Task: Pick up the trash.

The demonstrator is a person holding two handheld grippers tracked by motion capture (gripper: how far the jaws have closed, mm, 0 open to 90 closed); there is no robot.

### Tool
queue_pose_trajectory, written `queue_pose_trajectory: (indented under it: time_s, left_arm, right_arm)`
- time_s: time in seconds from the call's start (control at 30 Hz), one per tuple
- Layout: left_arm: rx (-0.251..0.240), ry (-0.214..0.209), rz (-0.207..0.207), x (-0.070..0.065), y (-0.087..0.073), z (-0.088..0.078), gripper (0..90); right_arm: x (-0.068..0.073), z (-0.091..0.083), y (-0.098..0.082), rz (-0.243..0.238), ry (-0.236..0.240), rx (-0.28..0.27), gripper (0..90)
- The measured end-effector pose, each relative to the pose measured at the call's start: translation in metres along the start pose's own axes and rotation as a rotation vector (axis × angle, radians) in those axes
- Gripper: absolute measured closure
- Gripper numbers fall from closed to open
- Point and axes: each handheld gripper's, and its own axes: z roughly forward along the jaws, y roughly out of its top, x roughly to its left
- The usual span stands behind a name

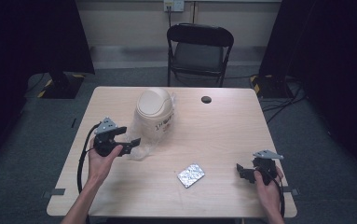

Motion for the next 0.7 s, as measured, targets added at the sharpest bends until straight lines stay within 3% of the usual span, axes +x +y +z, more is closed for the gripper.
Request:
queue_pose_trajectory:
  time_s: [0.23,0.47,0.6,0.7]
  left_arm:
    - [-0.029,-0.031,0.009,0.0,0.021,0.006,18.4]
    - [-0.004,-0.034,0.056,-0.001,0.041,0.018,20.1]
    - [-0.016,-0.045,0.034,0.003,0.046,0.022,20.7]
    - [-0.014,-0.042,0.051,0.004,0.052,0.026,20.6]
  right_arm:
    - [0.0,0.0,0.0,0.0,0.0,0.0,9.5]
    - [0.0,0.0,0.0,0.001,-0.001,0.0,9.5]
    - [0.0,0.0,0.0,0.001,0.001,0.001,9.5]
    - [0.0,0.0,0.0,0.001,0.001,0.001,9.5]
